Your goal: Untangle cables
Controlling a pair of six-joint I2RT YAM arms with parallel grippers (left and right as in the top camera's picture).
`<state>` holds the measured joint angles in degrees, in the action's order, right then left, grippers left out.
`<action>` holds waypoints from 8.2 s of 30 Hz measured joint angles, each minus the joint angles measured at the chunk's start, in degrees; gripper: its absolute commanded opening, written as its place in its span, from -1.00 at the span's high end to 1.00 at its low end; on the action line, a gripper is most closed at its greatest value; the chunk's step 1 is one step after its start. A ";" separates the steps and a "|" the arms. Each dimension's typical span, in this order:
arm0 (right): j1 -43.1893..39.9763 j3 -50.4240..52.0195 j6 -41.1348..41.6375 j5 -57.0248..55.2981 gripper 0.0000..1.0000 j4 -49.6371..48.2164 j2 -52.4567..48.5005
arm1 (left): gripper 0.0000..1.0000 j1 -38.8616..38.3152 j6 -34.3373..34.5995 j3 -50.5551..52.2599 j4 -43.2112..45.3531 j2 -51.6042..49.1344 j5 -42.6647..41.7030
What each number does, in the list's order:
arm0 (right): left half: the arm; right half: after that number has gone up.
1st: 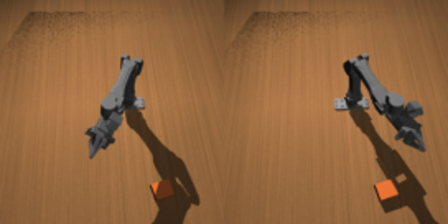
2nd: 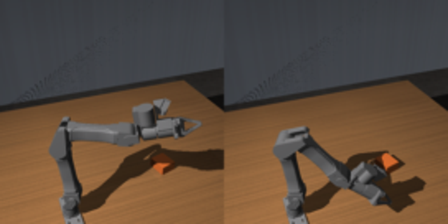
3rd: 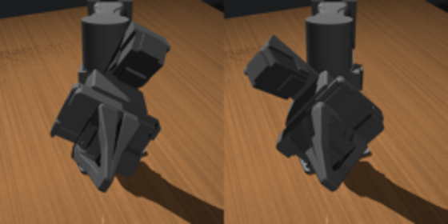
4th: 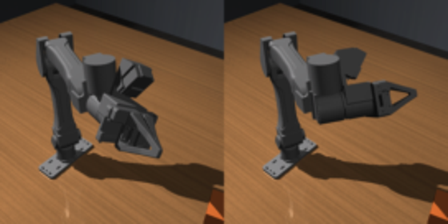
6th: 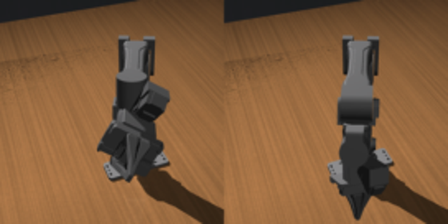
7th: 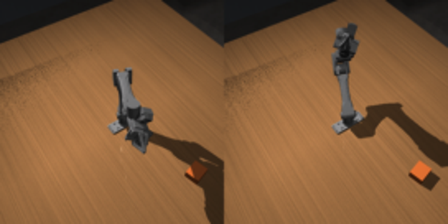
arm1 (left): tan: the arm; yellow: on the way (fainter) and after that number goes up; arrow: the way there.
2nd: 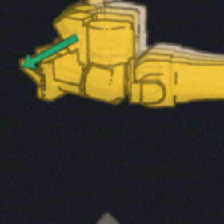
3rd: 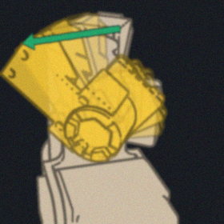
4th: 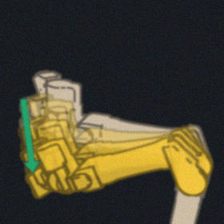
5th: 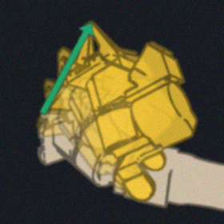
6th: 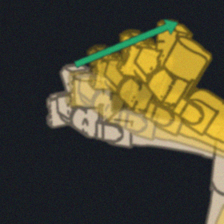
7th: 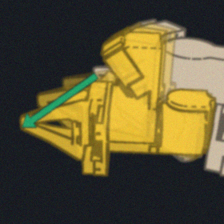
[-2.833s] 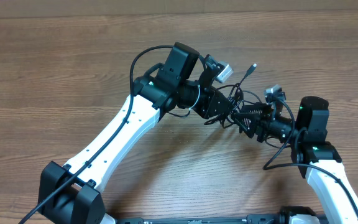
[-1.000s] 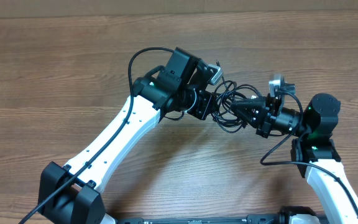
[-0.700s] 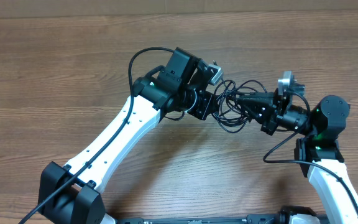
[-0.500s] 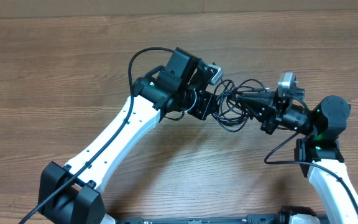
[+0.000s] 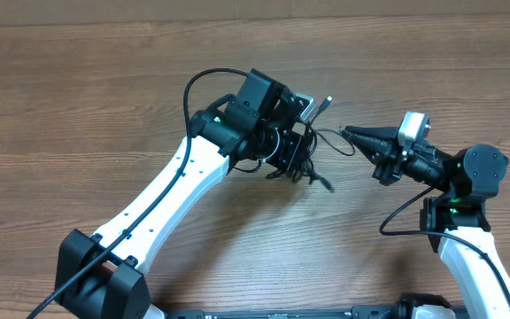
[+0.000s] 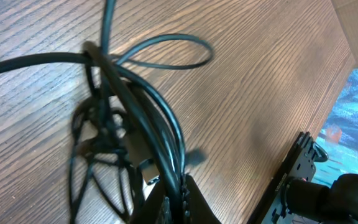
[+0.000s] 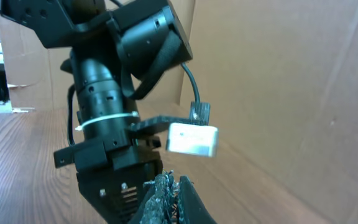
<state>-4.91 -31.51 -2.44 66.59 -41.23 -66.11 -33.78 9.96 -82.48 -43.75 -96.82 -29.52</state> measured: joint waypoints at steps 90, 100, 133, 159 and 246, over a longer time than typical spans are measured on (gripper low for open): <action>2.64 -0.26 1.84 -2.47 0.91 24.81 -5.62 | 0.91 -1.51 -4.59 0.04 0.42 -0.07 -1.70; 2.64 -0.26 4.44 0.31 -1.00 26.10 -5.09 | 0.92 -1.88 -5.75 0.04 -0.46 -0.07 2.80; -18.01 -0.26 14.38 10.08 -1.00 34.58 -4.87 | 0.91 13.25 -28.65 0.04 0.22 -0.07 -46.03; -14.16 -0.26 49.40 12.24 -0.90 26.36 -4.87 | 0.91 14.19 -29.90 0.04 12.55 -0.07 -58.49; -19.10 -0.17 46.07 -1.31 0.92 39.39 -4.50 | 0.92 12.74 11.91 -0.13 -11.82 -0.31 17.38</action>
<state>-24.01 -31.68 43.64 65.28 -1.85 -70.61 -21.04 21.87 -82.61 -55.57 -97.12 -12.14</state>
